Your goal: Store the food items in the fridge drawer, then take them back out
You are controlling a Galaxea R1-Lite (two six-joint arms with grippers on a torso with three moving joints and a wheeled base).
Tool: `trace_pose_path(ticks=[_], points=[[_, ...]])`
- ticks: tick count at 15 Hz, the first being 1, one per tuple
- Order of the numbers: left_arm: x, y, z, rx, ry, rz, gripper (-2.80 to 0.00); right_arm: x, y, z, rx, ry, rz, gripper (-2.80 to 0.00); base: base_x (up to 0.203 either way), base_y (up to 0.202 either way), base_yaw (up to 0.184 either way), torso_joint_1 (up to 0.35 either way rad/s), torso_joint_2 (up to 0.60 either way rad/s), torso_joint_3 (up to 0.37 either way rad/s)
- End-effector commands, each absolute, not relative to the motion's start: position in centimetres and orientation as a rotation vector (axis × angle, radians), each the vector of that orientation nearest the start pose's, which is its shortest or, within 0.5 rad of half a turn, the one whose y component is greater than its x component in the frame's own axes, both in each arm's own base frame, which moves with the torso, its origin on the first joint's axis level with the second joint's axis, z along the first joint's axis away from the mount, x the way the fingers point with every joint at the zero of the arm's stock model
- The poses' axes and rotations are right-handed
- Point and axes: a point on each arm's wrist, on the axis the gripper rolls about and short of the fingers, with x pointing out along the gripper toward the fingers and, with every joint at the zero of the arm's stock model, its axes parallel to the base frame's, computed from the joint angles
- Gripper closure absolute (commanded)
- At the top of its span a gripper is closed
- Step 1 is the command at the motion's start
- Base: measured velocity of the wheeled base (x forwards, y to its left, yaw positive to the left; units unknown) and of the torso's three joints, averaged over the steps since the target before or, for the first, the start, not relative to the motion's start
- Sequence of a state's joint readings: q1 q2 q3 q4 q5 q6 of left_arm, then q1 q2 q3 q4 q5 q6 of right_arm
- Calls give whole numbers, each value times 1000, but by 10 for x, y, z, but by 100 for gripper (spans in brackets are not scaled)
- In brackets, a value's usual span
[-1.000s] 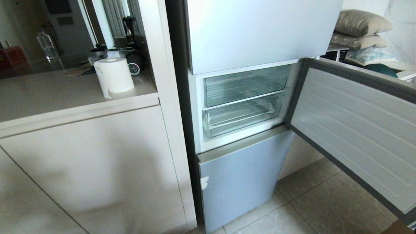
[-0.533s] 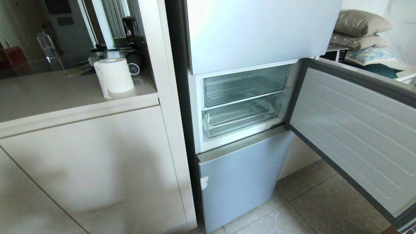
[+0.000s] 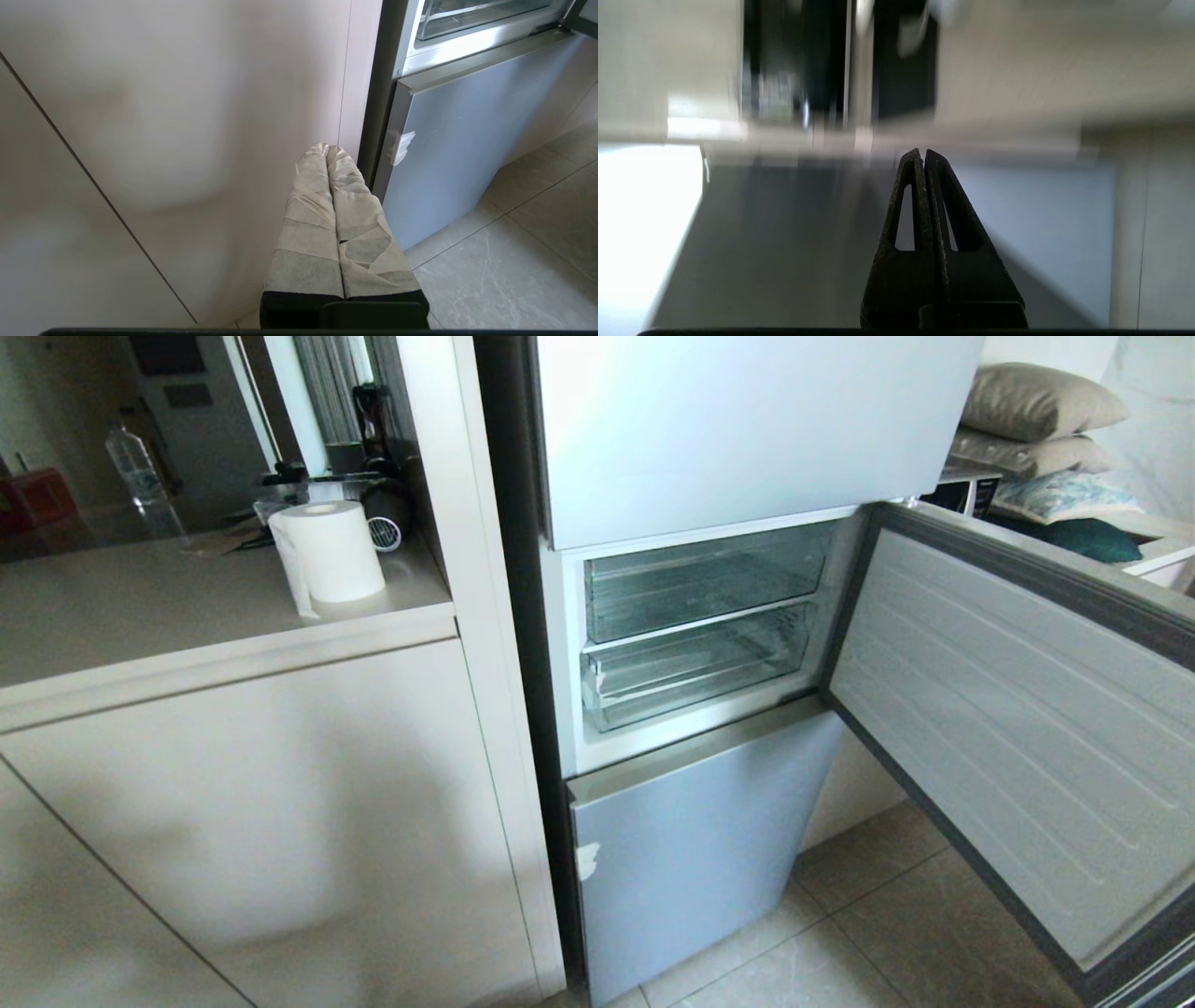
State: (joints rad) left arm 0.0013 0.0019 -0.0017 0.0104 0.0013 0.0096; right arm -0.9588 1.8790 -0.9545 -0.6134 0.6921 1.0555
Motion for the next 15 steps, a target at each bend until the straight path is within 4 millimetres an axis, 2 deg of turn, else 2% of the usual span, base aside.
trace_pose_path(ticks=[1,5,8,13,15], points=[[-23,0,75,9,11,3,0,225,-237,170,1268,118,-253,0,0,0,0,0,0,0],[-23,0,75,9,11,3,0,251,-164,184,1218,205,-112,0,0,0,0,0,0,0],[-23,0,75,10,11,3,0,282,-84,189,1146,261,-48,0,0,0,0,0,0,0],[-23,0,75,11,11,3,0,296,56,203,1033,312,122,0,0,0,0,0,0,0],[-23,0,75,9,11,3,0,310,109,201,967,310,151,0,0,0,0,0,0,0]])
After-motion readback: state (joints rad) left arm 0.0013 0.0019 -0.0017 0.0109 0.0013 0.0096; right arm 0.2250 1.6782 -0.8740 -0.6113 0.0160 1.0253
